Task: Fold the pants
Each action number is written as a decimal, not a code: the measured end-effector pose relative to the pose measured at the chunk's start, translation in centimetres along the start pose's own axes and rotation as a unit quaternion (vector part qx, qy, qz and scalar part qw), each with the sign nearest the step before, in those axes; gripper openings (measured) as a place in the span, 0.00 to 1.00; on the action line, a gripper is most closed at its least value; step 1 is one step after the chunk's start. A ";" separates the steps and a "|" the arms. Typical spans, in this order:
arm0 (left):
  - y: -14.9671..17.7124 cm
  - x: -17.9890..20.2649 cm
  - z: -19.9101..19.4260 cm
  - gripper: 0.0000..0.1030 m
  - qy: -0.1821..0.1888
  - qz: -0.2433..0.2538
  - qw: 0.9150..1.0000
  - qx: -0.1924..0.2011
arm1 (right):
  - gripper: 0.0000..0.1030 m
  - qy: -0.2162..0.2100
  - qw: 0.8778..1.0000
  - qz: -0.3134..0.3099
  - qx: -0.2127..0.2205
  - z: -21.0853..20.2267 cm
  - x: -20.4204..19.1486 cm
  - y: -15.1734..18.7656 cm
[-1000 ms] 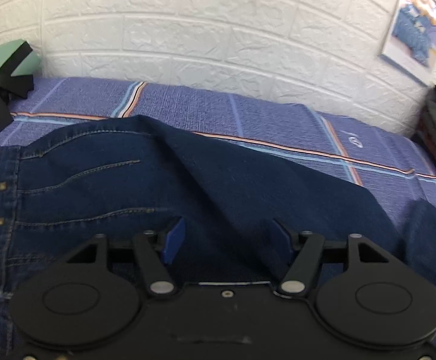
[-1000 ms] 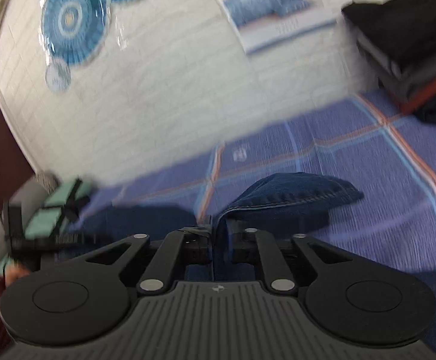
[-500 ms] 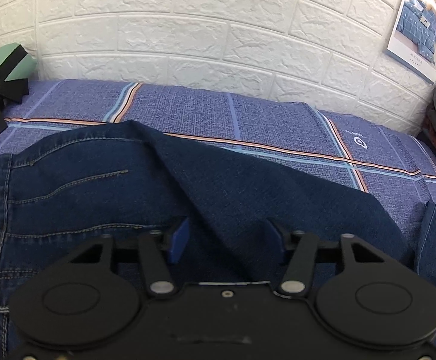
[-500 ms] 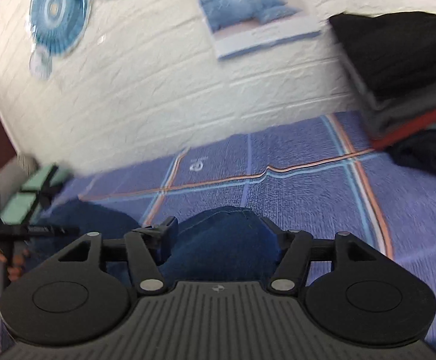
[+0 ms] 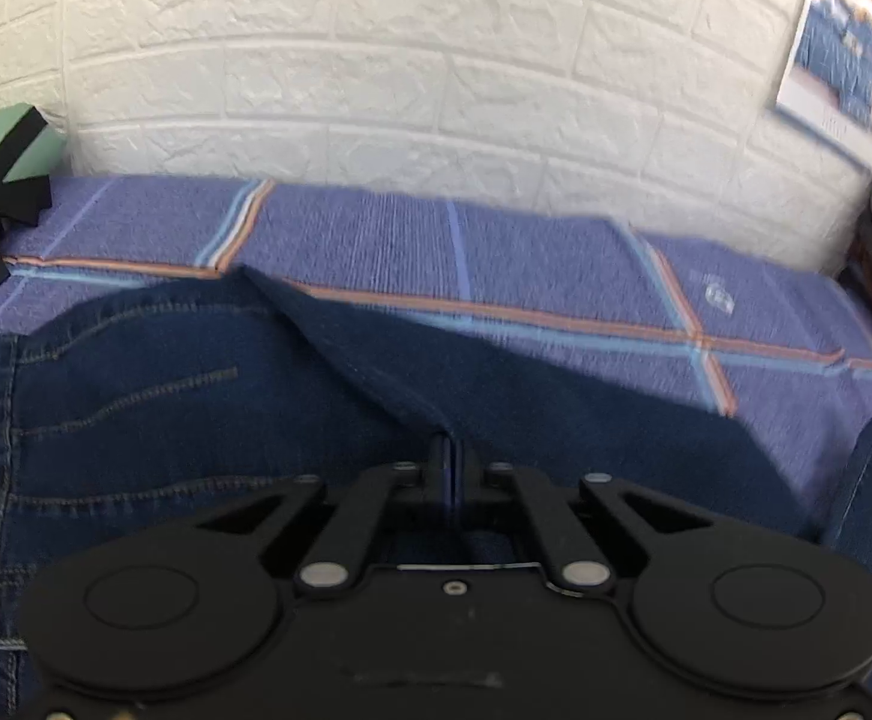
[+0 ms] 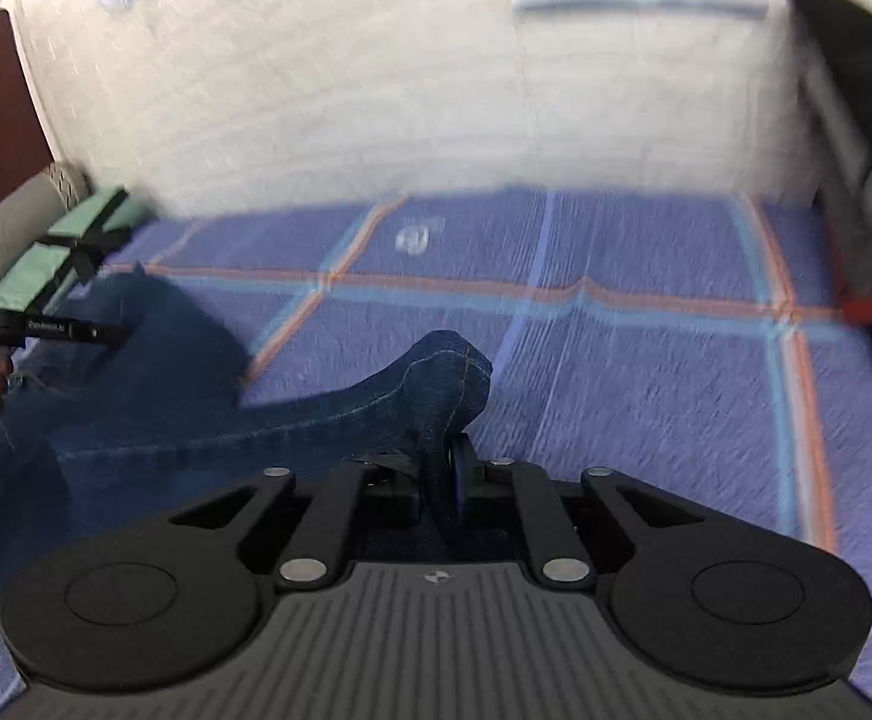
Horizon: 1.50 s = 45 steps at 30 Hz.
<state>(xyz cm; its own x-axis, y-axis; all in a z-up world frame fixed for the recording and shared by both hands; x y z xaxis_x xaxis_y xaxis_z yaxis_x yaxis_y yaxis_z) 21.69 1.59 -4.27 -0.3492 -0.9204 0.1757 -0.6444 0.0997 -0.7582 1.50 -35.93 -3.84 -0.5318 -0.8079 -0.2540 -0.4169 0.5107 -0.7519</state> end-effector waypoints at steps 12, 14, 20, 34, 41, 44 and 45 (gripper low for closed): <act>-7.7 2.3 2.8 0.01 0.014 -0.051 0.997 0.050 | 0.17 0.124 0.988 -0.007 0.097 -2.3 6.4 -8.8; -8.4 3.3 4.8 0.02 0.000 -0.043 0.998 0.045 | 0.18 0.139 0.986 -0.009 0.094 -1.2 7.4 -9.6; -8.1 4.1 10.3 0.03 -0.036 -0.025 0.999 0.010 | 0.18 0.157 0.985 -0.041 0.066 3.7 9.6 -10.5; -5.8 5.9 6.5 0.23 0.045 0.089 0.995 0.001 | 0.41 0.207 0.975 -0.031 0.078 7.5 11.8 -11.5; 1.0 7.8 1.9 0.42 0.043 0.207 0.977 -0.021 | 0.51 0.167 0.985 -0.007 0.030 5.7 10.2 -8.0; 2.3 7.8 1.4 0.44 0.036 0.217 0.975 -0.026 | 0.59 0.172 0.985 0.008 -0.002 6.0 9.9 -6.5; 2.3 7.7 1.3 0.44 0.038 0.212 0.976 -0.027 | 0.59 0.182 0.983 0.019 -0.014 6.4 10.1 -6.2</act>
Point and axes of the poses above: each gripper's, at about its wrist camera, not at the fingertips, and z roughly the way its jaws point, x to its right, y to its underside, the point moved 2 cm from there along z, roughly the way its jaws point, and after that the axes turned 6 degrees about x, right-handed, at the moved point
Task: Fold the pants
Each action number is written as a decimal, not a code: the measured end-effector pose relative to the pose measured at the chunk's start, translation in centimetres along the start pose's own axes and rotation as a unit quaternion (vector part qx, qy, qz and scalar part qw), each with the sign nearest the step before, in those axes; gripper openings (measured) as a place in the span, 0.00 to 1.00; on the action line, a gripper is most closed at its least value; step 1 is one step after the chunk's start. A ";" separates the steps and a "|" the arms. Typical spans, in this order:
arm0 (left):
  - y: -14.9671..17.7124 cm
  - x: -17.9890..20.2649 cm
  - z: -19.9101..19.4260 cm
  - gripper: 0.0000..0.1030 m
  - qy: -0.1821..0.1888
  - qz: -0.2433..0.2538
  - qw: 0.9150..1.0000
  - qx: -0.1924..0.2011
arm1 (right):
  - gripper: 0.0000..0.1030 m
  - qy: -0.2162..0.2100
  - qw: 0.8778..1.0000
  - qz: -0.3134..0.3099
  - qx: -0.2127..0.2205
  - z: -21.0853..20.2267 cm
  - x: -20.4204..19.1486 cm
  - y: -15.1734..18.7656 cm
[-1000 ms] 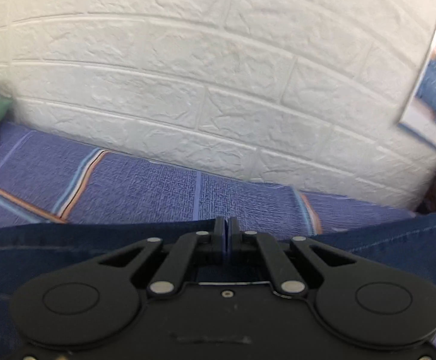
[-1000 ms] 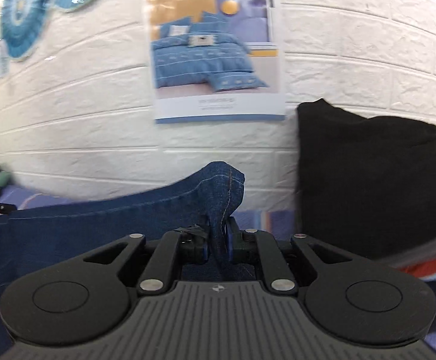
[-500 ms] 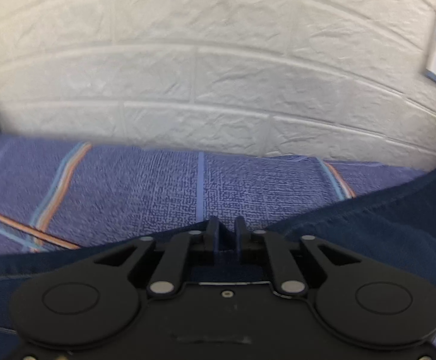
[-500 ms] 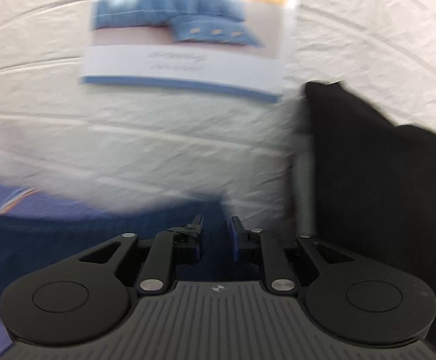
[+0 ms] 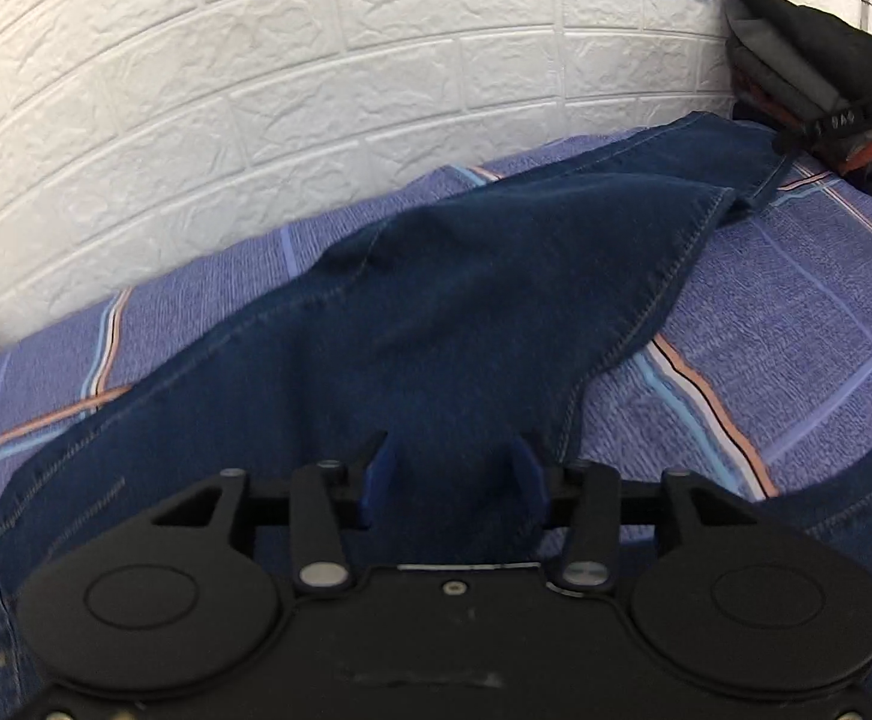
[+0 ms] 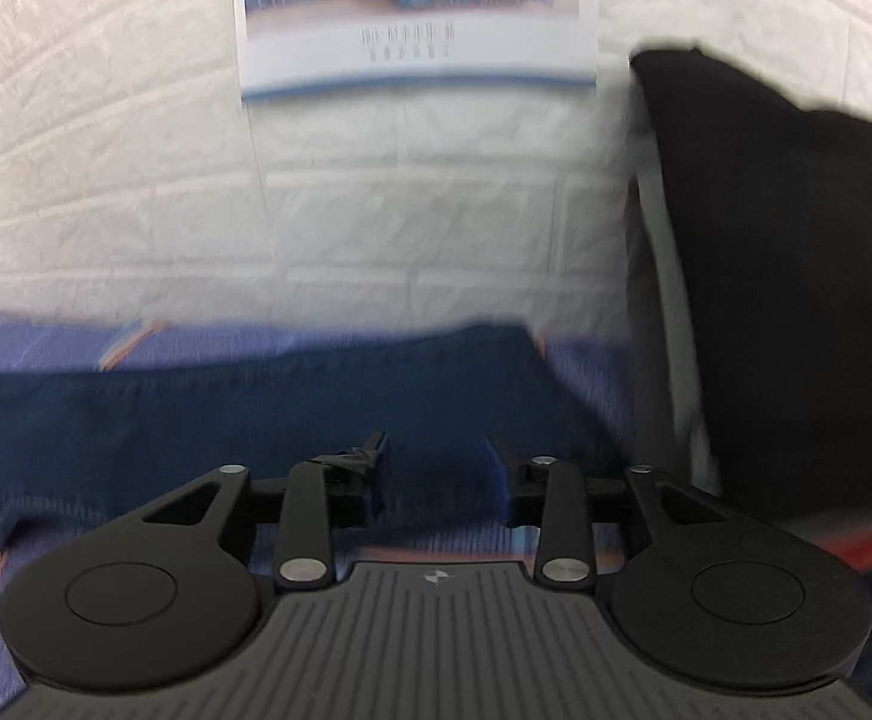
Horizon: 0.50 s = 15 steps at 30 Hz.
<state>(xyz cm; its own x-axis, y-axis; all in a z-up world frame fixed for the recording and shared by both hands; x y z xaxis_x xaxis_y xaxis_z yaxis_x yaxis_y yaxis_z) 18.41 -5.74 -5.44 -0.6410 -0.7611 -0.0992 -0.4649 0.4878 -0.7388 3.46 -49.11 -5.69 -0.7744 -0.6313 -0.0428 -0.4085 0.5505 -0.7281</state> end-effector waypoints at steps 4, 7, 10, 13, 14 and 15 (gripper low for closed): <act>-0.1 0.1 -1.6 0.50 0.025 -0.019 0.999 0.014 | 0.59 0.006 0.996 0.081 -0.023 0.7 1.1 0.8; -0.2 0.3 -2.0 0.52 0.033 -0.017 0.999 0.019 | 0.59 0.004 0.992 0.122 -0.028 1.2 1.7 0.9; 0.2 0.9 -0.7 0.43 0.028 -0.003 1.000 -0.003 | 0.59 0.004 0.990 0.141 -0.022 1.7 1.7 0.8; 0.7 0.5 0.2 0.38 0.028 -0.016 0.999 -0.011 | 0.62 0.000 0.988 0.154 -0.015 2.2 1.6 0.3; 0.7 0.2 0.4 0.38 0.031 -0.024 0.999 -0.010 | 0.55 0.002 0.988 0.151 -0.013 2.3 1.5 0.2; 0.6 0.0 0.4 0.38 0.033 -0.031 0.999 -0.010 | 0.42 0.009 0.990 0.140 -0.009 2.5 1.5 -0.1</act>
Point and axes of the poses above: each gripper's, at about its wrist camera, not at the fingertips, and z roughly the way its jaws point, x to its right, y to its underside, the point moved 2 cm from there along z, roughly the way its jaws point, and after that the axes turned 6 degrees about x, right-handed, at the moved point
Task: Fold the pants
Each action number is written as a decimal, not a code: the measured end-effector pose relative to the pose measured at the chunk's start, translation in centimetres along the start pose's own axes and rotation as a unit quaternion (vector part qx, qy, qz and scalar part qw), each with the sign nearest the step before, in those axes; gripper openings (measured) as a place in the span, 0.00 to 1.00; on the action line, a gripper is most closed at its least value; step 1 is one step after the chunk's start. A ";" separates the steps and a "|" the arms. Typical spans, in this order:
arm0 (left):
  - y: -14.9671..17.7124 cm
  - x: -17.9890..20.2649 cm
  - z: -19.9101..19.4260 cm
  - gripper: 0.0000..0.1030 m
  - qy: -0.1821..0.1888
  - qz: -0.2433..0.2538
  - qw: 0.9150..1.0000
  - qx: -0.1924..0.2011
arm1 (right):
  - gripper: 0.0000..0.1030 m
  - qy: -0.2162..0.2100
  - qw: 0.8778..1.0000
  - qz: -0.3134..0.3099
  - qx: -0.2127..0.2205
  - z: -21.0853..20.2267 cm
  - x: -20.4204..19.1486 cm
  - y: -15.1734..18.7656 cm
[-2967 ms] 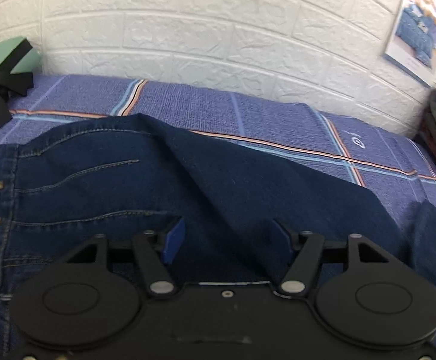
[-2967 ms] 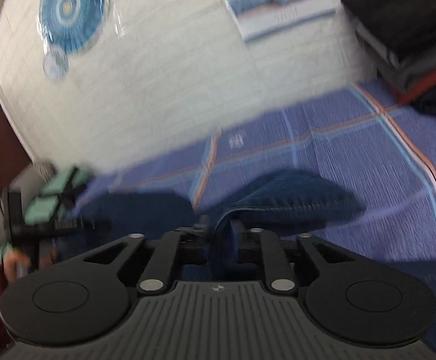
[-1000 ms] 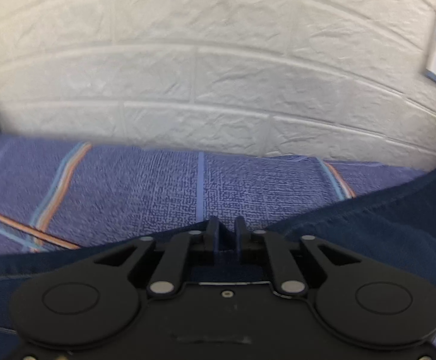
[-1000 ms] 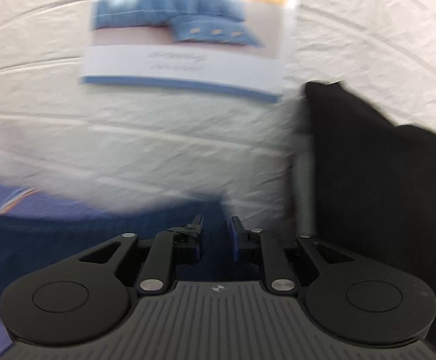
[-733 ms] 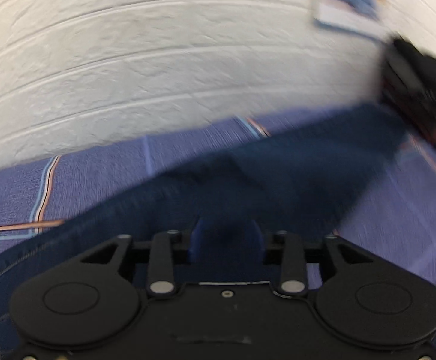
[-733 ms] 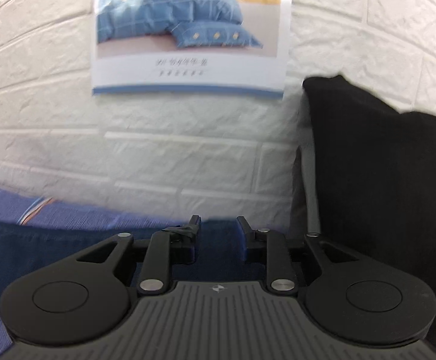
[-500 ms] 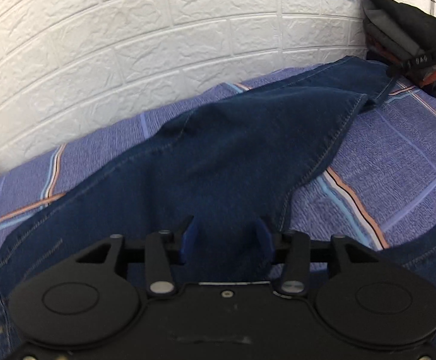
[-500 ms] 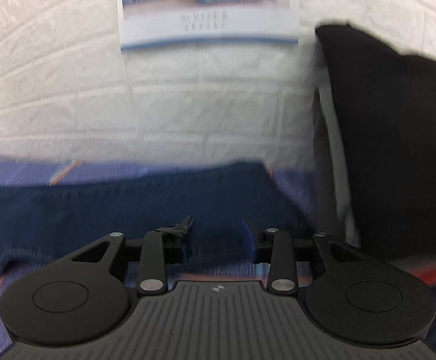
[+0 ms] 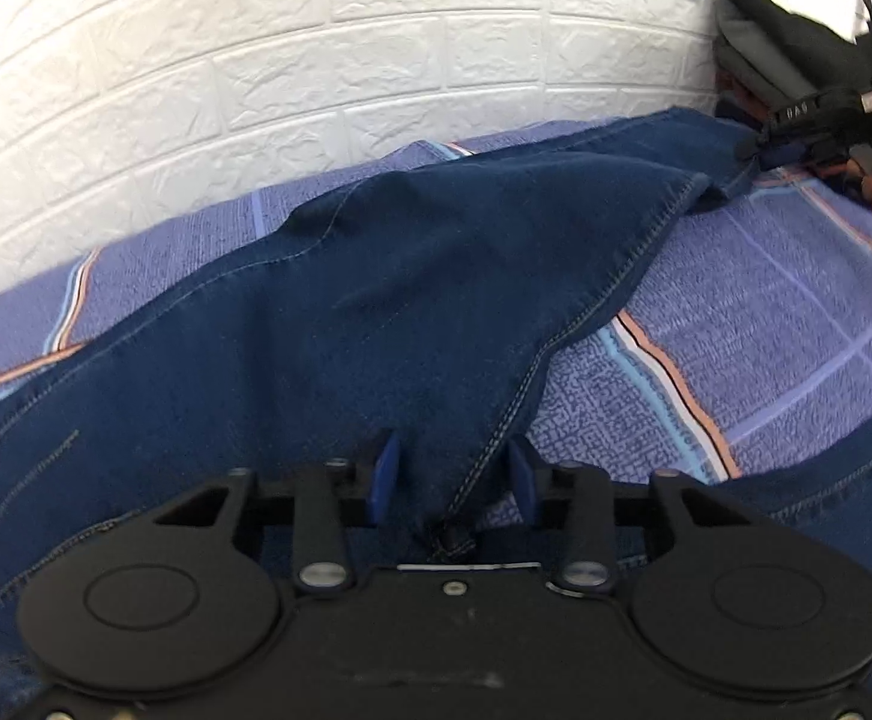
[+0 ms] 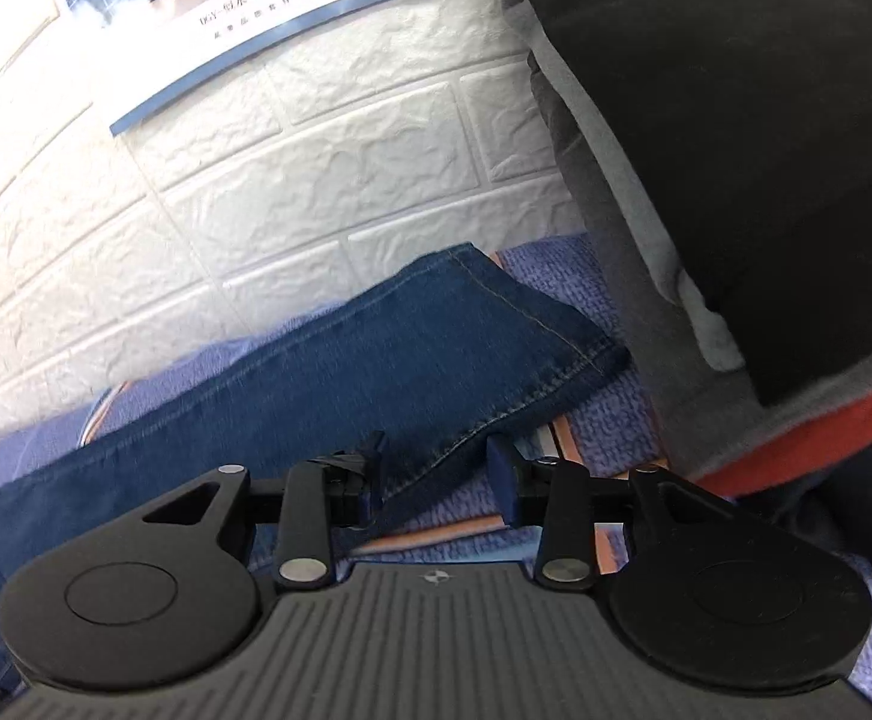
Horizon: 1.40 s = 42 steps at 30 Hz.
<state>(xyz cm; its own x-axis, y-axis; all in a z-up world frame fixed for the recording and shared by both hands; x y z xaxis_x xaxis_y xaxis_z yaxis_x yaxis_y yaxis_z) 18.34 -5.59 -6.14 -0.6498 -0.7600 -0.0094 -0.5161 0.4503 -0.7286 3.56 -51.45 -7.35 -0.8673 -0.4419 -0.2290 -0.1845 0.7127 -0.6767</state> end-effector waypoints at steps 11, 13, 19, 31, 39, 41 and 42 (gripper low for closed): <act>-0.7 -5.8 -3.9 0.59 0.009 -0.083 0.996 0.033 | 0.17 0.055 0.994 -0.094 0.015 1.6 -1.2 -1.3; -0.8 -7.3 -5.4 0.59 0.001 -0.095 0.994 0.045 | 0.34 0.060 0.994 -0.090 0.019 0.1 -1.2 -1.5; -1.2 -11.5 -8.5 0.60 -0.055 -0.110 0.990 0.066 | 0.40 0.024 0.993 -0.104 0.055 -3.3 -1.8 -2.5; -1.9 -20.0 -7.0 0.66 -0.156 -0.091 0.983 0.023 | 0.92 0.010 0.990 -0.138 0.039 -0.7 -5.4 -6.5; -1.0 -22.8 -2.5 0.72 -0.159 -0.097 0.982 -0.009 | 1.00 0.053 0.993 -0.101 -0.013 6.3 -4.8 -8.6; -0.8 -23.4 -1.9 0.75 -0.155 -0.098 0.983 -0.010 | 1.00 0.067 0.993 -0.094 -0.030 7.9 -4.5 -8.8; -0.7 -23.5 -1.7 0.75 -0.150 -0.099 0.984 -0.011 | 1.00 0.069 0.993 -0.093 -0.037 8.4 -4.5 -8.9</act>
Point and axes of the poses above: each gripper's, at about its wrist camera, not at the fingertips, and z roughly the way its jaws point, x to its right, y to its underside, the point moved 2 cm from there along z, roughly the way its jaws point, and after that the axes turned 6 degrees about x, right-handed, at the moved point
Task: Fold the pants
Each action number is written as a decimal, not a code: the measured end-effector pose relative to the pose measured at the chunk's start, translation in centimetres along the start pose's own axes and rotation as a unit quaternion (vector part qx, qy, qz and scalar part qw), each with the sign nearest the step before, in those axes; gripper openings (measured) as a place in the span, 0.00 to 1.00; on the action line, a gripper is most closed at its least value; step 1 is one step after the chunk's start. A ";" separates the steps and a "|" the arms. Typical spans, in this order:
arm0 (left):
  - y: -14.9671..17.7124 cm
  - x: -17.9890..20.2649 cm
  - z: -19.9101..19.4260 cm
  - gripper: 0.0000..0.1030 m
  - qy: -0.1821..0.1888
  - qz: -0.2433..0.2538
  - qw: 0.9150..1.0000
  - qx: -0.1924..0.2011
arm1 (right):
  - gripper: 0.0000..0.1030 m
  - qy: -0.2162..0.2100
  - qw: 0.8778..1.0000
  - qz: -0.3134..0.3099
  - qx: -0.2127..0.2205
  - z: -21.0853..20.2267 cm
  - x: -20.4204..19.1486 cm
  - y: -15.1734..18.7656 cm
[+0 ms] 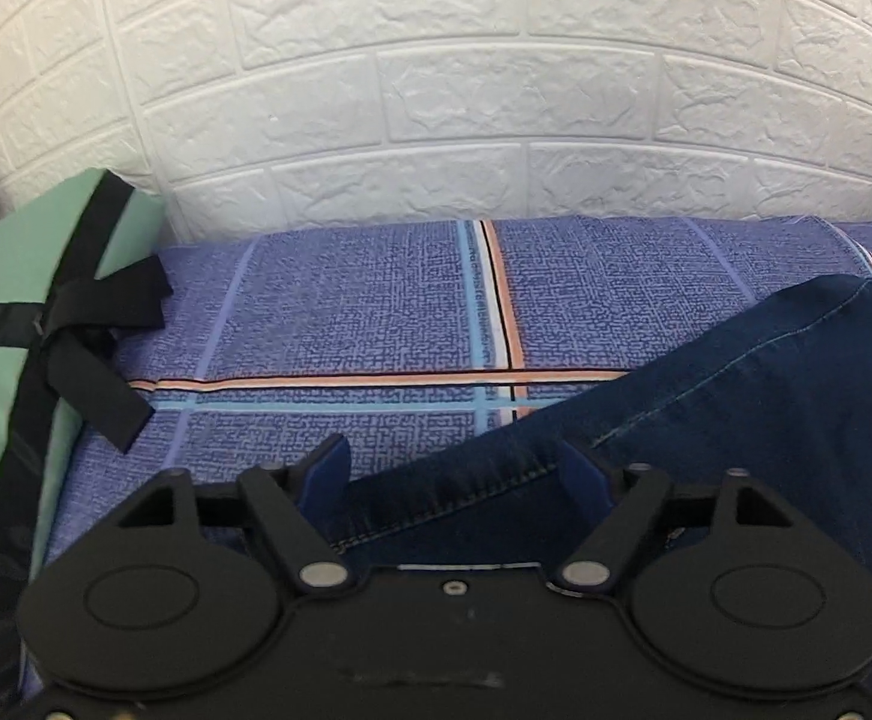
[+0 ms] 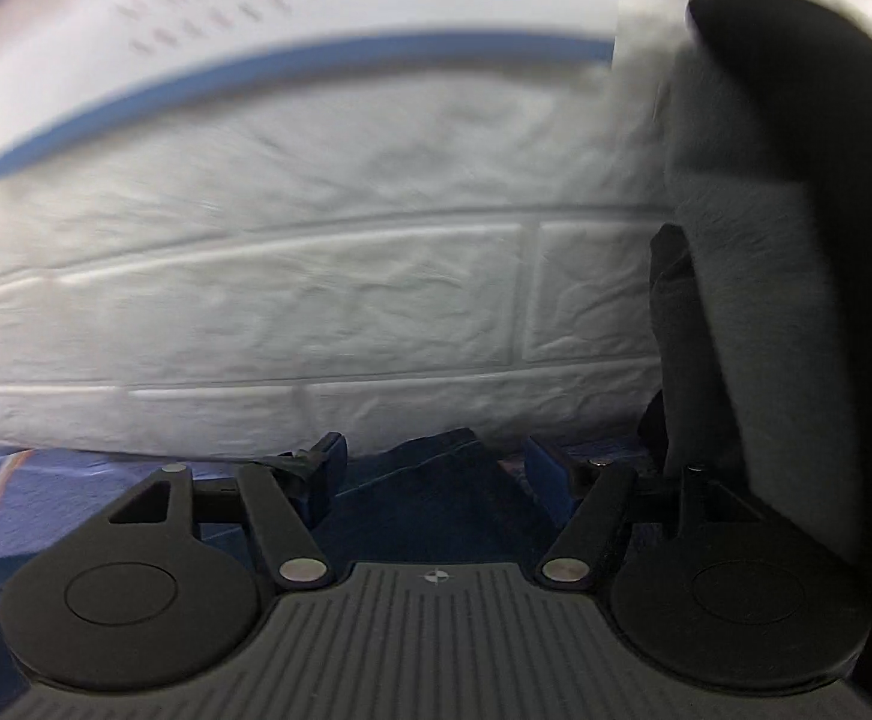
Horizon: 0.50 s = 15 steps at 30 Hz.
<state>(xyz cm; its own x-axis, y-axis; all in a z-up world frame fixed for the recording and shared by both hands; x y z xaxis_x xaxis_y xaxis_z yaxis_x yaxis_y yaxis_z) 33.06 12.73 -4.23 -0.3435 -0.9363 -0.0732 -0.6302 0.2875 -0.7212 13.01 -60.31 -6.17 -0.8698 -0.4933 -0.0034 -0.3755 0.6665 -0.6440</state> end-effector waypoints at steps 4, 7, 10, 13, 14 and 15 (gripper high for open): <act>0.2 -0.2 0.6 0.77 0.007 0.003 1.000 0.001 | 0.14 -0.056 0.998 -0.011 -0.021 0.7 -0.7 -0.2; 0.3 -0.2 0.7 0.77 0.008 -0.001 1.000 0.002 | 0.00 -0.008 0.997 -0.071 0.023 0.1 -1.4 0.1; 0.2 -0.3 0.9 0.78 0.005 -0.002 1.000 0.001 | 0.00 0.015 0.997 -0.060 0.036 0.0 -0.8 0.4; 0.0 -0.2 0.7 0.78 0.002 0.001 1.000 0.001 | 0.18 -0.047 0.997 -0.046 0.029 -0.4 -0.1 0.4; -0.1 -0.1 0.6 0.78 -0.001 0.001 1.000 0.002 | 0.56 -0.053 0.998 -0.041 0.013 -0.3 0.0 0.3; -0.2 -0.1 0.6 0.78 -0.001 0.000 1.000 0.003 | 0.82 -0.047 0.998 -0.038 -0.004 -0.1 0.2 0.3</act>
<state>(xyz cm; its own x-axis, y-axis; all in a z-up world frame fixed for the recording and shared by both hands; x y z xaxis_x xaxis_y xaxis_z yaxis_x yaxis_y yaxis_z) 33.65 12.60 -4.47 -0.3417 -0.9369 -0.0741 -0.6264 0.2858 -0.7252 12.73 -60.15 -6.31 -0.8049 -0.5928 -0.0277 -0.4419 0.6298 -0.6388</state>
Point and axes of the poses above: each gripper's, at about its wrist camera, not at the fingertips, and z roughly the way its jaws point, x to its right, y to its underside, the point moved 2 cm from there along z, roughly the way its jaws point, and after that the axes turned 6 degrees about x, right-handed, at the moved point
